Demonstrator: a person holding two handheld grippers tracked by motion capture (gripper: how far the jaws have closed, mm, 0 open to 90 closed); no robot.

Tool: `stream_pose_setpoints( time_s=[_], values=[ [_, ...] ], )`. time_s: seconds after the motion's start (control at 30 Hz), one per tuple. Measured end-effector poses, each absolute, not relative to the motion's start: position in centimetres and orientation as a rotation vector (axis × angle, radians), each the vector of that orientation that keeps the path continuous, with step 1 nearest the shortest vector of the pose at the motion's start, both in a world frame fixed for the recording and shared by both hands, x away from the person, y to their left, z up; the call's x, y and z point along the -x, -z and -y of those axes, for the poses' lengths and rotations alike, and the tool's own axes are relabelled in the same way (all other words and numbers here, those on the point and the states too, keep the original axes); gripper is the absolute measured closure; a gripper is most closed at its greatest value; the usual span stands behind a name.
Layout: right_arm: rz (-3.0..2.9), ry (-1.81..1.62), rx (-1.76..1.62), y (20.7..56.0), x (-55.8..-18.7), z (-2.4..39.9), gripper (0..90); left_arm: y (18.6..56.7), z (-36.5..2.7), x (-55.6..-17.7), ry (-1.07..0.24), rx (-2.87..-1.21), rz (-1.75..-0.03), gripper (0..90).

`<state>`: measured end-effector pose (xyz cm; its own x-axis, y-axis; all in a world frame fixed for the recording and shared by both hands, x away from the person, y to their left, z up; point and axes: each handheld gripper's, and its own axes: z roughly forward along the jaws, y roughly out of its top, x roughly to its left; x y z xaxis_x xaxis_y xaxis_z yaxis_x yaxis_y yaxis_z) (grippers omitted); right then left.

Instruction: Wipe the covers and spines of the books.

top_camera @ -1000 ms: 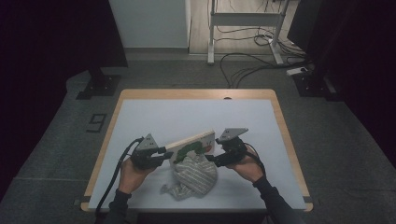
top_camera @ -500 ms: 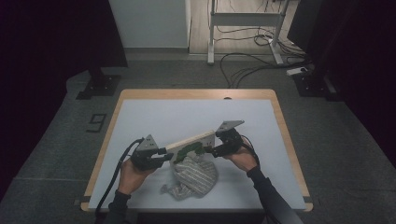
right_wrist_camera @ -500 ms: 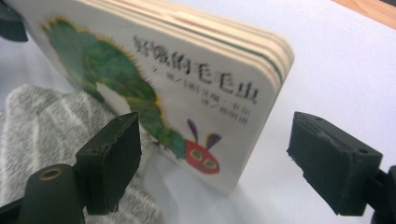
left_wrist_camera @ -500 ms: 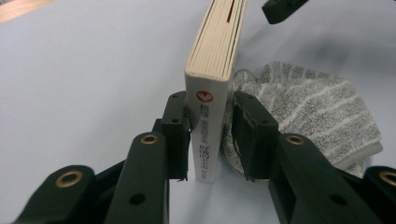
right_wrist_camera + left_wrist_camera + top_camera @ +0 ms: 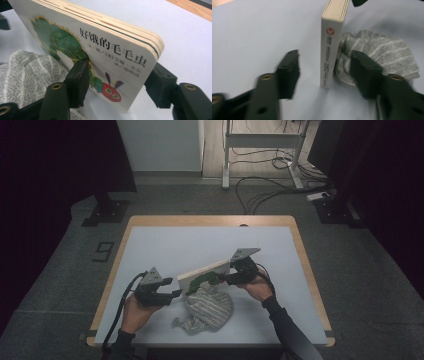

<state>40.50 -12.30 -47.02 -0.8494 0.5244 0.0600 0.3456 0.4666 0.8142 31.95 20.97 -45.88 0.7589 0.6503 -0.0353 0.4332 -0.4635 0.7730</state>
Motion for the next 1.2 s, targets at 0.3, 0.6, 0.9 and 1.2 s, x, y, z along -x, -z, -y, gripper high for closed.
stream_pose_setpoints(
  time_s=[0.3, 0.6, 0.9, 1.2],
  values=[
    [-2.508, -1.306, -0.778, 46.9, -40.4, 12.2, 42.2, 45.5, -20.5, -29.5, -0.316, -2.131, -0.785, 7.2],
    [-2.505, -1.302, -0.786, 46.9, -40.5, 12.1, 42.2, 46.5, -17.3, -28.1, -0.164, -2.174, -0.662, 7.6],
    [-2.501, -1.303, -0.782, 47.0, -40.5, 12.1, 42.0, 48.4, -14.3, -28.9, -0.155, -2.210, -0.633, 9.5],
    [-2.499, -1.300, -0.783, 47.0, -40.3, 12.1, 41.8, 51.3, -12.9, -30.4, -0.157, -2.270, -0.641, 15.3]
  ],
)
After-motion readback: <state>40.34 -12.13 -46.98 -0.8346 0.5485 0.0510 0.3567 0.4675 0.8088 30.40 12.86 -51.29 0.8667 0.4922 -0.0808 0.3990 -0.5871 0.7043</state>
